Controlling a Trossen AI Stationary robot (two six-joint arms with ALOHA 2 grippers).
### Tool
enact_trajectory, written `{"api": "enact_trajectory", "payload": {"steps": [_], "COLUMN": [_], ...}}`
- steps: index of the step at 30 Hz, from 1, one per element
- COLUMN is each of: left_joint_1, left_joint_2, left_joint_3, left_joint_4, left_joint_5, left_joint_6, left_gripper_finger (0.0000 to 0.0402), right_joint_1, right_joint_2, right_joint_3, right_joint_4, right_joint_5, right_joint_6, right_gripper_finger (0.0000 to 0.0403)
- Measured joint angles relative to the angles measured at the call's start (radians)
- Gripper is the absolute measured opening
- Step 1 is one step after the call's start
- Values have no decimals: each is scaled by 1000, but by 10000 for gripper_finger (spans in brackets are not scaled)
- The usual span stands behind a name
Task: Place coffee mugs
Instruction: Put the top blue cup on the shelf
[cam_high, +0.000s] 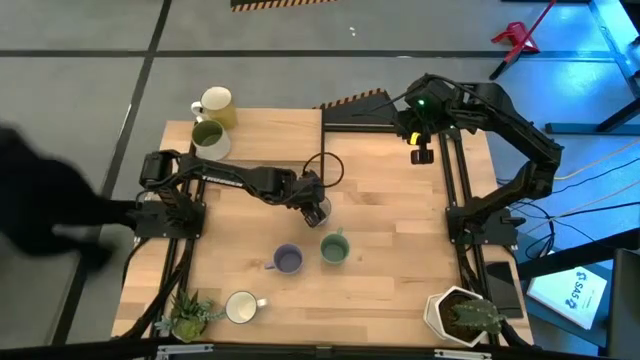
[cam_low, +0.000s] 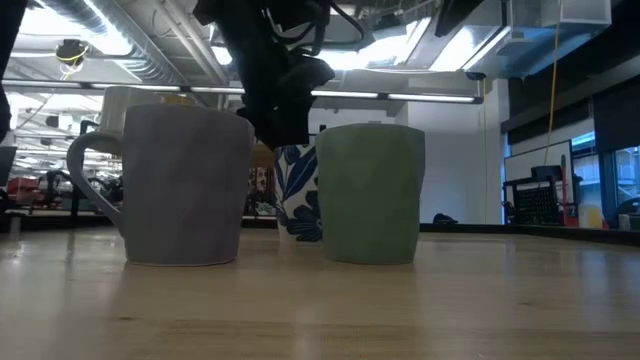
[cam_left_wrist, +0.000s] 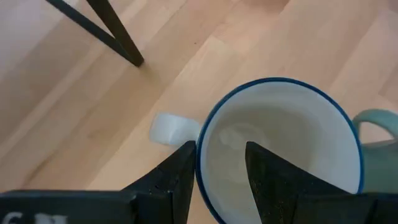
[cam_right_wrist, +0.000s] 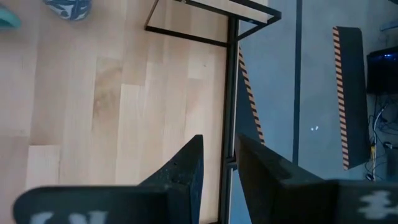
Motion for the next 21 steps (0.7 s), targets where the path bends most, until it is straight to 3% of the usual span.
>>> {"api": "enact_trajectory", "payload": {"steps": [4, 11, 21], "left_joint_1": [-3, -3, 11], "left_joint_2": [0, 1, -24], "left_joint_3": [0, -1, -7], "left_joint_4": [-4, -7, -21], "left_joint_5": [2, 18, 59], "left_joint_6": [-51, -59, -77], "left_gripper_finger": [115, 14, 5], "right_joint_1": [0, 0, 0], "right_joint_2": [0, 0, 0], "right_joint_3": [0, 0, 0], "right_joint_4": [-13, -13, -13], "right_joint_5": [0, 0, 1], "right_joint_6": [-1, -3, -19], "right_gripper_finger": [85, 85, 85]}}
